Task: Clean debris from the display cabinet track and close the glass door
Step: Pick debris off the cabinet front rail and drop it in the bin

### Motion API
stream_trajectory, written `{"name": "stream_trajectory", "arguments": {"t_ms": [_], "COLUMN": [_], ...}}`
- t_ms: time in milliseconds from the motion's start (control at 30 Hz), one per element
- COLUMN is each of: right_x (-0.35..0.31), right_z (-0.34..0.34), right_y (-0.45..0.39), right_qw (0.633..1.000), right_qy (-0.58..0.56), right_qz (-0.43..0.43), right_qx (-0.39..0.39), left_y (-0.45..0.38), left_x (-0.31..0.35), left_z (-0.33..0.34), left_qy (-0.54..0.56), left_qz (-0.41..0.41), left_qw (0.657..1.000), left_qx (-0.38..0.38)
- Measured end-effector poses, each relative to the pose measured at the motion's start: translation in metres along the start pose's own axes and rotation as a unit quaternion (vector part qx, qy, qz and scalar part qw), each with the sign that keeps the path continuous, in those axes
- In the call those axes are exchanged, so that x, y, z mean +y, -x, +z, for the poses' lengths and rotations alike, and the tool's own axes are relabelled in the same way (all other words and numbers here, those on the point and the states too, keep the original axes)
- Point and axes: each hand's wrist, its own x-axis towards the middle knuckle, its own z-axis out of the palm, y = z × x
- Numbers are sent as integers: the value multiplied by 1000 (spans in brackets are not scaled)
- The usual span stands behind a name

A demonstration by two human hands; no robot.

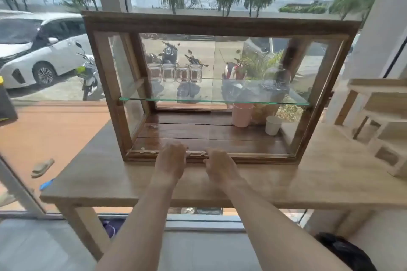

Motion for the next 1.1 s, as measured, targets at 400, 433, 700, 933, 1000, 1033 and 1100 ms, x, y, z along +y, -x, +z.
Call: {"name": "stream_trajectory", "arguments": {"t_ms": [400,433,700,933,1000,1033,1100], "right_x": [-6,-6,-20,-108,-147,-167,-207], "right_z": [25,25,26,59,76,86,107], "right_y": [-36,-36,-14,-3,3,6,18], "right_qw": [997,997,999,993,988,985,977], "right_qy": [32,29,-29,-60,-64,-64,-63], "right_qz": [65,65,35,-50,-91,-117,-171], "right_qx": [42,43,-15,-85,-104,-109,-113], "left_y": [-26,-26,16,89,113,125,151], "left_x": [-7,-7,-35,-128,-161,-177,-209], "left_z": [17,16,0,-33,-44,-49,-60], "left_qy": [46,65,111,123,133,140,140], "left_qz": [43,38,26,-147,-211,-241,-291], "left_qw": [997,996,993,981,968,959,942], "left_qx": [-38,-39,-12,9,33,50,91]}}
